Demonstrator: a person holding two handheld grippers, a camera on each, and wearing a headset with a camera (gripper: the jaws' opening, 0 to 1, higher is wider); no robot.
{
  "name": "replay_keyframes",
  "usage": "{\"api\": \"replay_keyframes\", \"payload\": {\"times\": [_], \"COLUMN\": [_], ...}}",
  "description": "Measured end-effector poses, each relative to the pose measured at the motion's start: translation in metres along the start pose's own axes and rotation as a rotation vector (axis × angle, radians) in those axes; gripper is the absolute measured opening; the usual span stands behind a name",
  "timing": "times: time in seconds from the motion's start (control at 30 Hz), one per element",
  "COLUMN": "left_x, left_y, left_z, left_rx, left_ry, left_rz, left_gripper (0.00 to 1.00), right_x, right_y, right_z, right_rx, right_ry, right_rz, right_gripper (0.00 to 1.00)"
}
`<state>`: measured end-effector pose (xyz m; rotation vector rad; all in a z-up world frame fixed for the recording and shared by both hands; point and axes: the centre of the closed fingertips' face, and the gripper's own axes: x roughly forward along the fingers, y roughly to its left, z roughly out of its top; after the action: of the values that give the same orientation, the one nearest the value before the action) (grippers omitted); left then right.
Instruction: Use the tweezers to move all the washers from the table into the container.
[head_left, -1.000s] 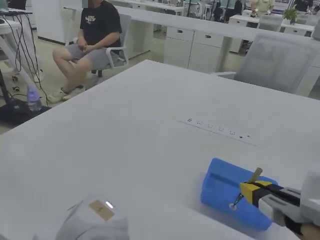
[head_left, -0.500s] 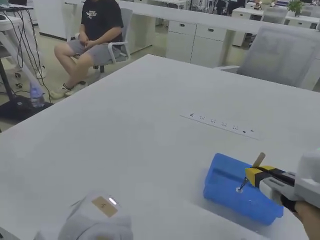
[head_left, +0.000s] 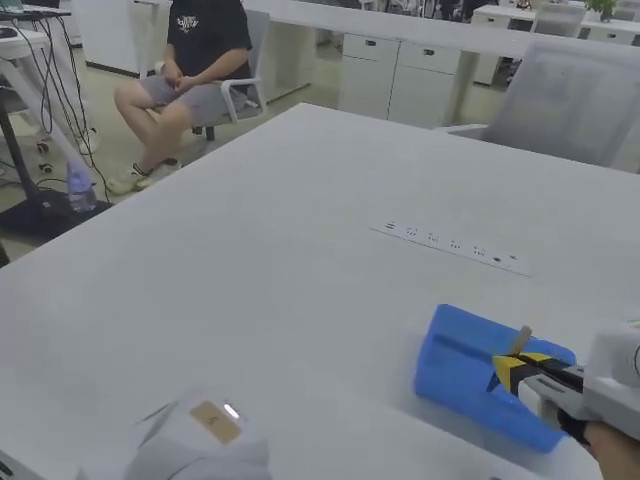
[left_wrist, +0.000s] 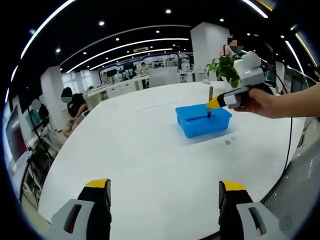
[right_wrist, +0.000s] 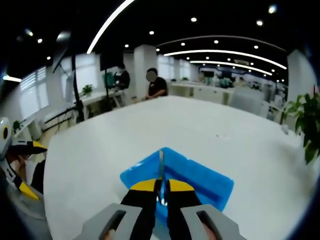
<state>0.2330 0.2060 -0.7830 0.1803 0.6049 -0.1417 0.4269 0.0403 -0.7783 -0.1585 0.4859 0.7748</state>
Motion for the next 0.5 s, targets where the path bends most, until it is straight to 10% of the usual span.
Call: {"api": "replay_keyframes", "payload": {"times": [0.5], "left_x": [-0.001], "left_y": [0.000], "left_z": [0.000], "left_rx": [0.003], "left_ry": [-0.002], "left_rz": [0.002], "left_gripper": [0.91], "right_x": [-0.046], "right_y": [0.019], "right_z": [0.024], "right_rx": [0.057], "right_ry": [-0.115], "right_rz": [0.026], "right_gripper": [0.03]}}
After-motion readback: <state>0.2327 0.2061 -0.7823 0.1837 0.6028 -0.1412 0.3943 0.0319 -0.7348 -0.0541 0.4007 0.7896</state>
